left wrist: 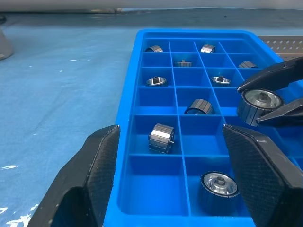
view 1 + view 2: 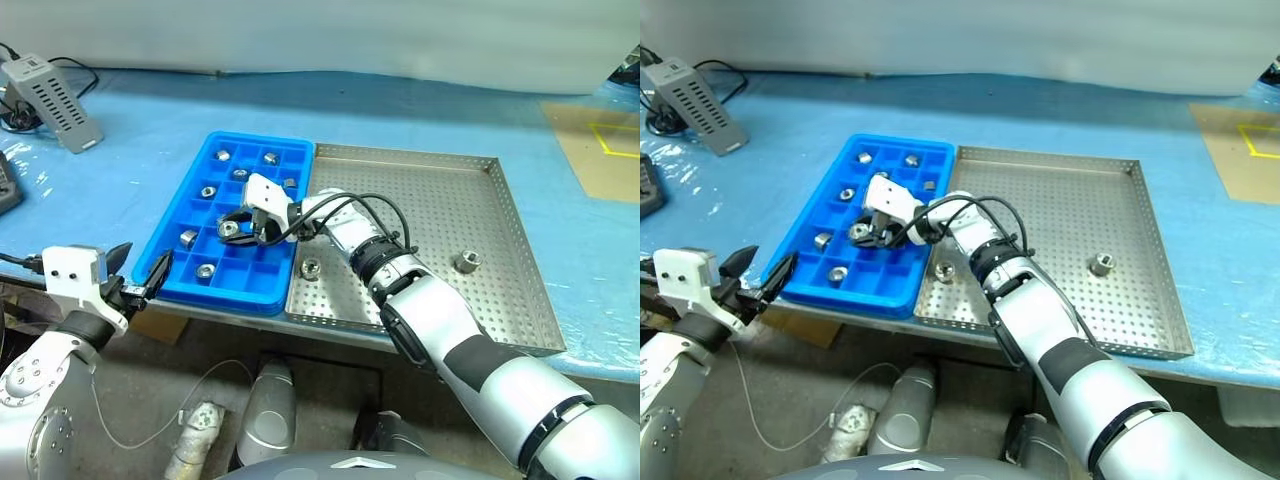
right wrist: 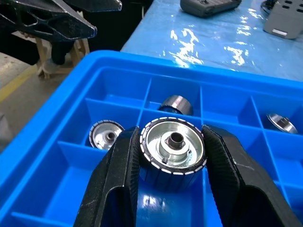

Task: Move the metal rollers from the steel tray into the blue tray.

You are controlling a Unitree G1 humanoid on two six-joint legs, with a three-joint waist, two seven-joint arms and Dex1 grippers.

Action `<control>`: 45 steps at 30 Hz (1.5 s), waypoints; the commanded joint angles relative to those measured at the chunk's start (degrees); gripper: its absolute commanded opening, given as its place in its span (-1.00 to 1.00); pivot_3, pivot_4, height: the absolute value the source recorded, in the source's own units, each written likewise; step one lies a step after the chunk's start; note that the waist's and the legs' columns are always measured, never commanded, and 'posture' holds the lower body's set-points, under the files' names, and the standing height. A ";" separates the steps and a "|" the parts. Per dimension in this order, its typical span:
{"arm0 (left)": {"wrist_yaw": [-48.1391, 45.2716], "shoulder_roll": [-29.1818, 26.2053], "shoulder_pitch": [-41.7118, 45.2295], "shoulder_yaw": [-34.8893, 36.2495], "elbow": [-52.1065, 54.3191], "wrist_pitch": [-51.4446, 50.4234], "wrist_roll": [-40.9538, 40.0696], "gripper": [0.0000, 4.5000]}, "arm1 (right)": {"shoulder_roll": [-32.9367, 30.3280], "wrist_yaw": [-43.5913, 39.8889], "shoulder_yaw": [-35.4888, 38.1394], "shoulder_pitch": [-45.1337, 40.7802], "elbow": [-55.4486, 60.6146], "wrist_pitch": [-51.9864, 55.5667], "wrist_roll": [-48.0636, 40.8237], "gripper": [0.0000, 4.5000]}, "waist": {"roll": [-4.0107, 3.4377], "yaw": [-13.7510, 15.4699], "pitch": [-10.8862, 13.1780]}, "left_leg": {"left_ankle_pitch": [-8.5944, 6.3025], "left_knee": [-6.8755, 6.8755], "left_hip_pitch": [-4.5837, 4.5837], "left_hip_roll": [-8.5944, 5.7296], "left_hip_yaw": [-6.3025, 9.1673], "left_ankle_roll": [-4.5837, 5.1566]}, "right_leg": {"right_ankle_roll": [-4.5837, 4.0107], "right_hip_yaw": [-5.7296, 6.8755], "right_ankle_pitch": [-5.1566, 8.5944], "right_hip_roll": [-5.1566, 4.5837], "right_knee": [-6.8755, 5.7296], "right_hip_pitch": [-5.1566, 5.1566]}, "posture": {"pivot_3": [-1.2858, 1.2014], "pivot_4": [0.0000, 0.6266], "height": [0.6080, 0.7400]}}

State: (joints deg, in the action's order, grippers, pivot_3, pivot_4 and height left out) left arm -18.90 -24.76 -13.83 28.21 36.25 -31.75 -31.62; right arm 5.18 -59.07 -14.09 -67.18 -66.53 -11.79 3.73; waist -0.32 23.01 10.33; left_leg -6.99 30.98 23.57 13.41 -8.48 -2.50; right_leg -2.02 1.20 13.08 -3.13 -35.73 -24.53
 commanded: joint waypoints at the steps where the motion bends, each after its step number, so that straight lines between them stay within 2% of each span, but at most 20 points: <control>1: -0.85 -1.16 1.63 -1.05 -0.93 0.54 0.04 0.63 | -0.23 -1.67 0.28 1.09 2.32 0.00 0.00 0.05 | 0.00 -0.22 0.00 | 0.00 0.00 0.00 0.00 0.00 0.00 | 0.00 0.00 0.00 0.00 0.00 0.00 | 0.46 -0.52 1.00; 4: -1.55 -1.64 2.93 -1.71 -2.03 0.56 0.01 0.63 | -0.20 -2.93 0.25 2.33 4.74 1.70 -0.49 0.45 | 0.01 -0.68 -0.01 | 0.02 0.02 0.01 -0.01 -0.02 -0.03 | -0.01 -0.01 -0.01 0.06 -0.01 -0.02 | 0.44 -0.52 1.00; 14: -5.93 -4.27 11.82 -7.23 -10.46 1.38 0.86 0.63 | -5.97 -1.13 4.50 3.46 14.45 7.23 -3.43 0.45 | 0.02 -3.78 -0.03 | 0.06 0.19 0.06 0.00 -0.12 -0.10 | -0.25 0.01 -0.18 0.11 -0.12 -0.03 | 0.30 -0.52 1.00; 20: -10.85 -5.10 22.47 -13.61 -20.97 3.08 2.84 0.63 | -14.68 -7.29 4.29 12.85 35.74 19.49 -7.53 0.45 | 0.12 -7.48 -0.11 | 0.11 0.35 0.06 -0.08 -0.26 -0.17 | -0.33 0.13 -0.27 0.12 -0.14 0.22 | 0.16 -0.52 1.00; 25: -14.54 -4.67 29.04 -17.85 -27.11 4.41 4.14 0.63 | -19.65 -9.59 0.35 21.63 48.92 27.25 -7.65 0.45 | 0.20 -12.50 -0.16 | 0.25 0.53 0.14 -0.17 -0.25 -0.38 | -0.10 0.16 -0.46 0.11 -0.12 0.24 | 0.10 -0.52 1.00; 29: -17.42 -4.69 30.45 -19.83 -28.52 4.15 3.80 0.63 | -20.25 -6.91 -0.61 23.87 49.70 29.12 -6.77 0.45 | 0.20 -16.25 -0.16 | 0.30 0.46 0.04 -0.14 -0.27 -0.46 | -0.25 0.19 -0.43 0.14 -0.16 0.22 | 0.08 -0.52 1.00; 32: -19.27 -5.17 29.67 -20.41 -27.57 3.50 3.18 0.63 | -20.43 -5.23 -2.34 24.70 49.00 27.08 -4.95 0.45 | 0.21 -17.37 -0.16 | 0.31 0.40 0.00 -0.14 -0.29 -0.45 | -0.40 0.20 -0.37 0.13 -0.16 0.23 | 0.08 -0.52 1.00; 45: -17.35 -7.72 21.55 -13.59 -19.59 0.96 1.10 0.63 | -16.76 -6.79 -6.55 22.30 43.20 23.35 -5.18 0.45 | 0.21 -17.04 -0.16 | 0.18 0.44 -0.02 -0.15 -0.30 -0.22 | -0.48 0.25 -0.40 0.06 -0.14 0.30 | 0.20 -0.52 1.00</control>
State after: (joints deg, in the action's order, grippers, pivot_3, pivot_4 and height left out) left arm -36.92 -31.64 8.33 12.11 13.50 -30.55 -29.30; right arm -12.30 -65.17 -20.28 -43.30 -23.19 13.18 -0.92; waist -0.11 5.97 10.16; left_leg -6.81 31.43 23.55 13.25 -8.77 -2.72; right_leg -2.50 1.46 12.68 -3.08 -35.86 -24.22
